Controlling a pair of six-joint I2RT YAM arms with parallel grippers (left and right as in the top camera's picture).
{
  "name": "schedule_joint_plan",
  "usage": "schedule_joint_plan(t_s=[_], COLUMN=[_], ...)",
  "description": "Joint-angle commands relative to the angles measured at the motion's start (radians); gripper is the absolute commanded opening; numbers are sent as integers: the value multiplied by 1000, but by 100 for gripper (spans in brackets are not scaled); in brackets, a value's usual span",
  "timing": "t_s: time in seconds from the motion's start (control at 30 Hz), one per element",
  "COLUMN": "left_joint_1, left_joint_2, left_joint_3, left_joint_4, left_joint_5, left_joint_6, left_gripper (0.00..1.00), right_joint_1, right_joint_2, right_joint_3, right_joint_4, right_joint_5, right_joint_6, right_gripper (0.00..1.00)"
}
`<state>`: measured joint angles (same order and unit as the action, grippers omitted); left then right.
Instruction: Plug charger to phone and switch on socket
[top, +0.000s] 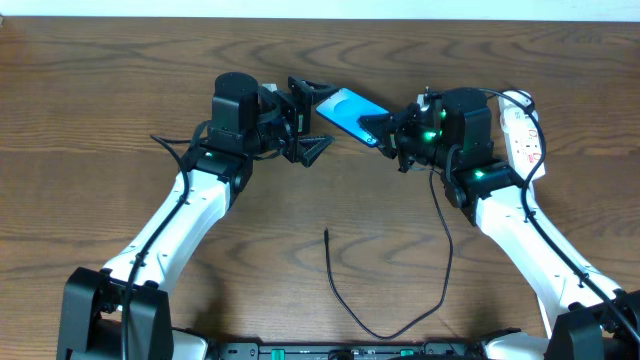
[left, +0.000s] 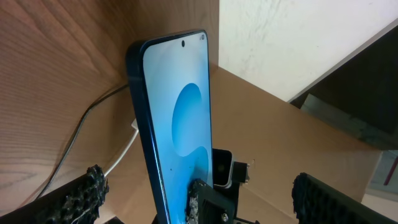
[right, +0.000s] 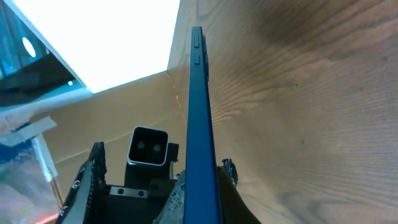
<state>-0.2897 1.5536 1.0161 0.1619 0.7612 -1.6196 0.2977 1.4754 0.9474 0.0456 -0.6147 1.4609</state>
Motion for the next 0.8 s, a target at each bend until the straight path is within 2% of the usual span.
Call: schedule_joint_plan(t_s=[0.0, 0.17, 0.47, 0.77], left_joint_1=[5, 5, 5, 5], left_joint_2=[-23, -23, -22, -22], left_joint_3=[31, 31, 31, 31], left_joint_4=[5, 5, 5, 5], left_joint_5=[15, -21, -110, -176], left_joint_6=[6, 6, 10, 10], left_gripper=[96, 96, 96, 96], right_joint_1=[-2, -2, 32, 89], right_joint_2=[-2, -2, -2, -2], right_joint_3=[19, 19, 19, 19], right_joint_4=[11, 26, 129, 132], right_joint_5=[-30, -77, -95, -92], right_joint_6=[82, 171, 214, 324], right_gripper=[1, 1, 1, 1])
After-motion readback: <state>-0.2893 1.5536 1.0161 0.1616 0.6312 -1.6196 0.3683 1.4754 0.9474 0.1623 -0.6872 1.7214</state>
